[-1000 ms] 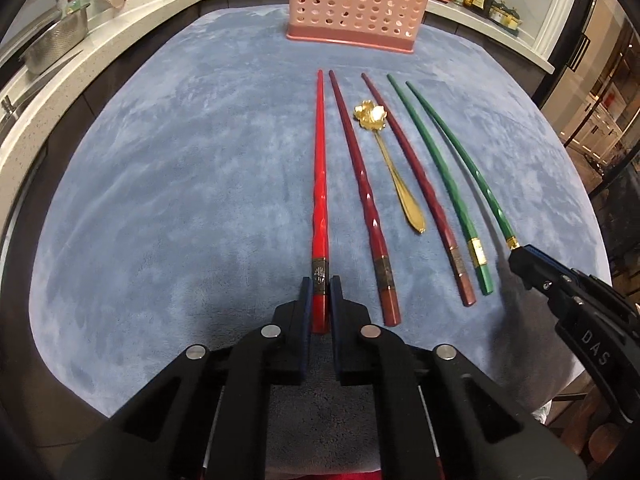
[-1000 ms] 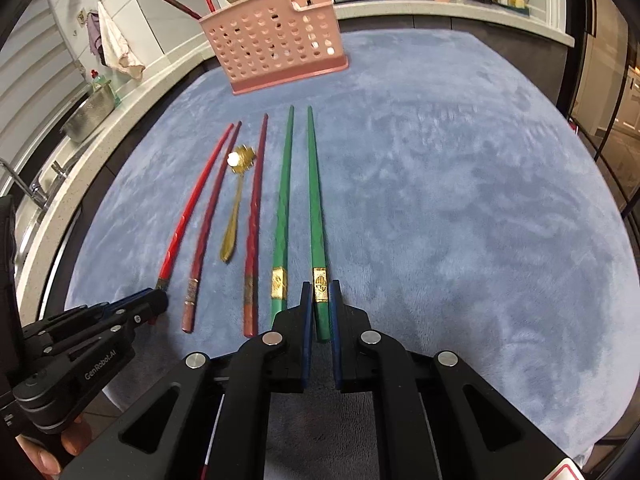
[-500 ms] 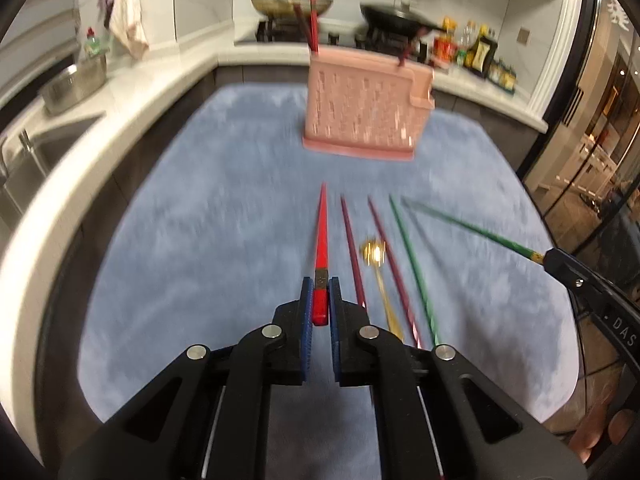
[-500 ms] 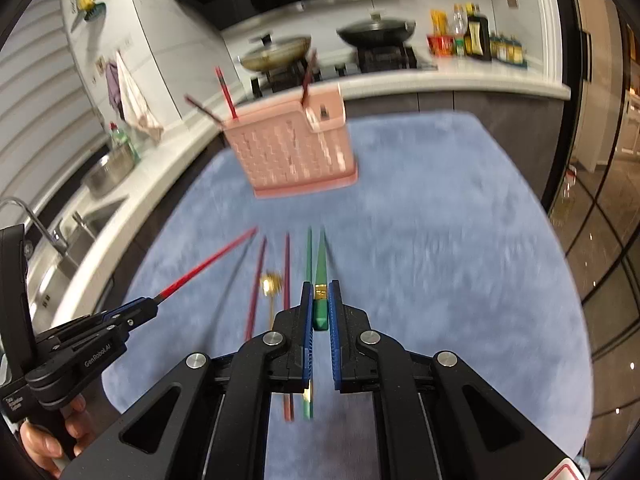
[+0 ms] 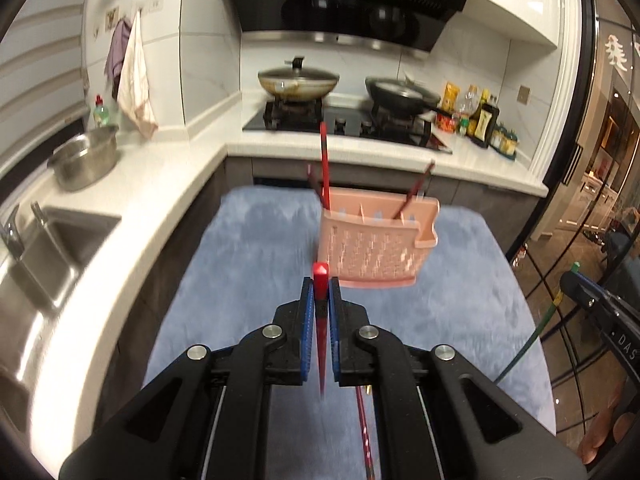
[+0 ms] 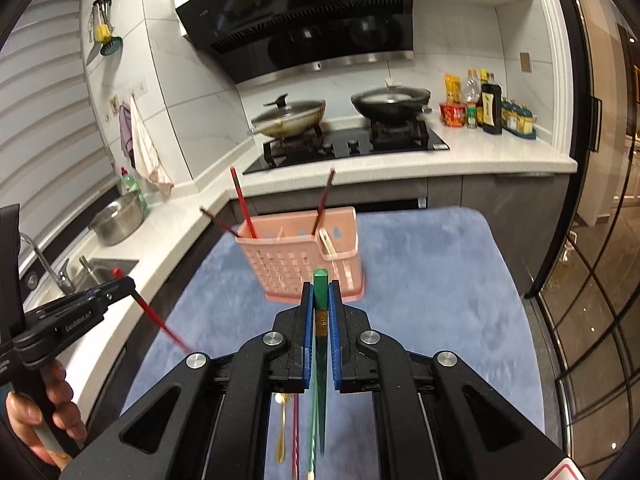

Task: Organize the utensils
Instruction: 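Lift both held chopsticks and carry them over the pink holder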

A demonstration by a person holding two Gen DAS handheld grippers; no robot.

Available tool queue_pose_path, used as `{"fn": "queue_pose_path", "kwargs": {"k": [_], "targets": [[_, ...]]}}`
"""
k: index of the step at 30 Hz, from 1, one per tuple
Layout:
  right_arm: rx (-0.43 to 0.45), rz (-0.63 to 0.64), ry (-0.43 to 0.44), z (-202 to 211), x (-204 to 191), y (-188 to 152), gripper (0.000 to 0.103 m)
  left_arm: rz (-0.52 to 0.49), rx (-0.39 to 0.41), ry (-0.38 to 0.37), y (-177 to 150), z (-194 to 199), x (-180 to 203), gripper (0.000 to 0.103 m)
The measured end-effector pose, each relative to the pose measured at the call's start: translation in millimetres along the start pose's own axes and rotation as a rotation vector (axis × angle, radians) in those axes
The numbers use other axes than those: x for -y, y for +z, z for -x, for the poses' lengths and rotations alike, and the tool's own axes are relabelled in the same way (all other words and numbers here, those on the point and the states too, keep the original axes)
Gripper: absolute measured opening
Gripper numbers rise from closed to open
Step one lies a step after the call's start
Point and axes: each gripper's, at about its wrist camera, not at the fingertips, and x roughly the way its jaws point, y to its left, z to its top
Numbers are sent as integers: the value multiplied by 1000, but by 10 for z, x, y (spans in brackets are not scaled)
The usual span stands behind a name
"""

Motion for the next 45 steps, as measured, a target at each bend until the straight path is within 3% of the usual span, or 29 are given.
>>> {"fn": "queue_pose_path", "kwargs": {"k": [14, 24, 31, 45], "targets": [[148, -5, 70, -116, -211, 1253, 7, 14, 197, -76, 1327, 233, 186, 7], [188, -5, 57, -555, -304, 1856, 7, 22, 238, -57, 1845, -110, 228, 7], [132, -11, 55, -1025, -280, 1857, 7, 34, 195, -49, 1878, -525, 149, 7], [-13, -43, 42, -1709, -157, 1408, 7, 53, 74, -39, 1582, -1143, 71, 7]]}}
